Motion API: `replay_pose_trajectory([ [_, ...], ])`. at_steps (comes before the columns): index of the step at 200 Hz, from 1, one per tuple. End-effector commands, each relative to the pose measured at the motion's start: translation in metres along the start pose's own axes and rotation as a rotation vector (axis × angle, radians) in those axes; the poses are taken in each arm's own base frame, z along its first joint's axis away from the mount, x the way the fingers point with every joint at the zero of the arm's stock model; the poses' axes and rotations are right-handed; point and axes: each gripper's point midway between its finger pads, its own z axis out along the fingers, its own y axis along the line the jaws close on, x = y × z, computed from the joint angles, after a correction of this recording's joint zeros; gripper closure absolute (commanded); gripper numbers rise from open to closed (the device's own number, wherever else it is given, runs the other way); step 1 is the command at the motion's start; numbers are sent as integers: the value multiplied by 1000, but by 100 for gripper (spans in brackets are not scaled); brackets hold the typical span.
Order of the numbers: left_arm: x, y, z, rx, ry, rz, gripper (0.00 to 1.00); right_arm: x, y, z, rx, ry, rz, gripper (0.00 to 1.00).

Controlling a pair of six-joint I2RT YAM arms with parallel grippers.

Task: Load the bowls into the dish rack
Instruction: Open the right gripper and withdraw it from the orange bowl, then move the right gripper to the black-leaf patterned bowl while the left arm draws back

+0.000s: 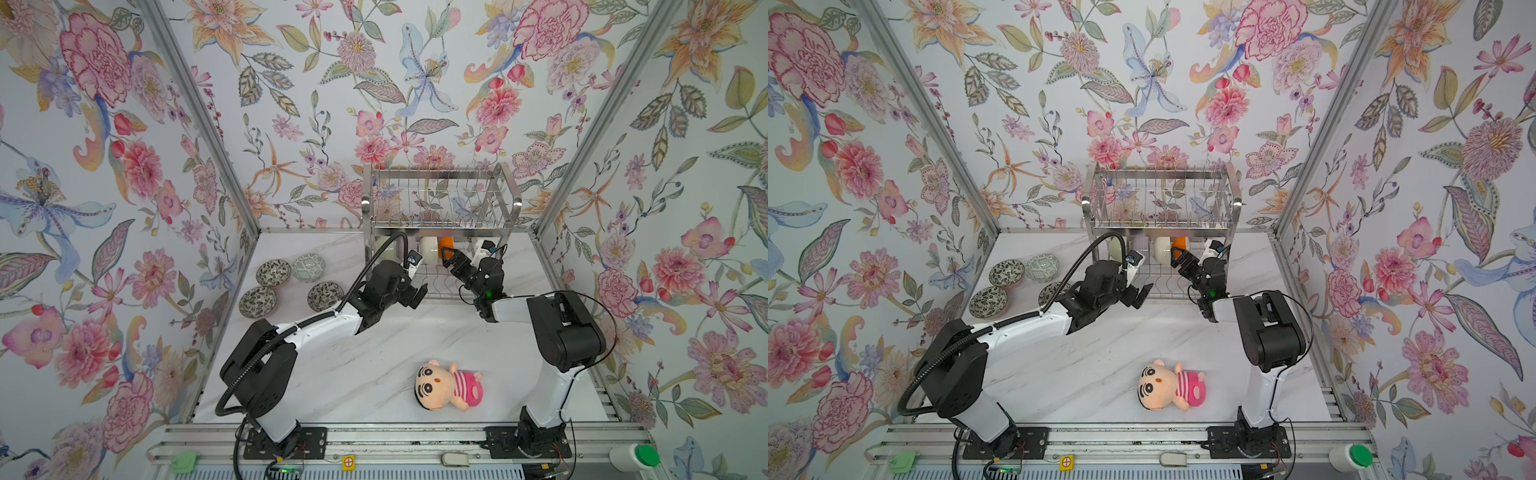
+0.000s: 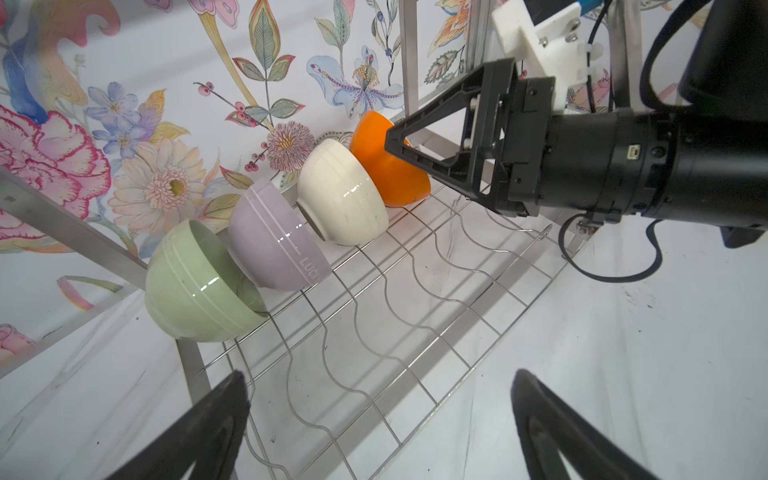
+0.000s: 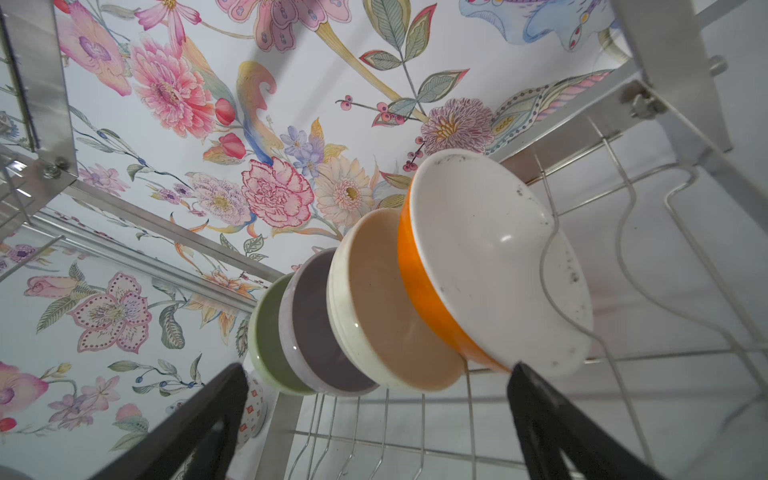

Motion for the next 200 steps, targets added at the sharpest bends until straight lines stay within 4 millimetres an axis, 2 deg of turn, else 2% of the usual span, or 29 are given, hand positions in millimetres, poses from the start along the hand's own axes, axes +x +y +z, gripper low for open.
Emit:
replay_pose_trajectory([
  [1, 3, 9, -11, -24, -1, -41, 1, 1, 33, -6, -91, 16, -52, 1],
  [50, 20, 8, -18, -24, 24, -65, 1, 12, 50, -11, -124, 55, -95, 1],
  [52, 12, 9, -25, -26, 2, -66, 1, 12, 51, -11, -127, 55, -98, 1],
  [58, 9, 10, -28, -28, -5, -68, 1, 13, 53, -11, -127, 60, -104, 1],
  [110, 17, 13, -40, -48, 1, -63, 1, 41, 68, -18, -158, 122, -139, 1],
  [149, 34, 27, -55, -124, 44, -66, 1, 63, 74, -30, -164, 168, -179, 1],
  [200, 44, 55, -93, -265, 68, -107, 1, 82, 91, -55, -159, 226, -294, 1],
])
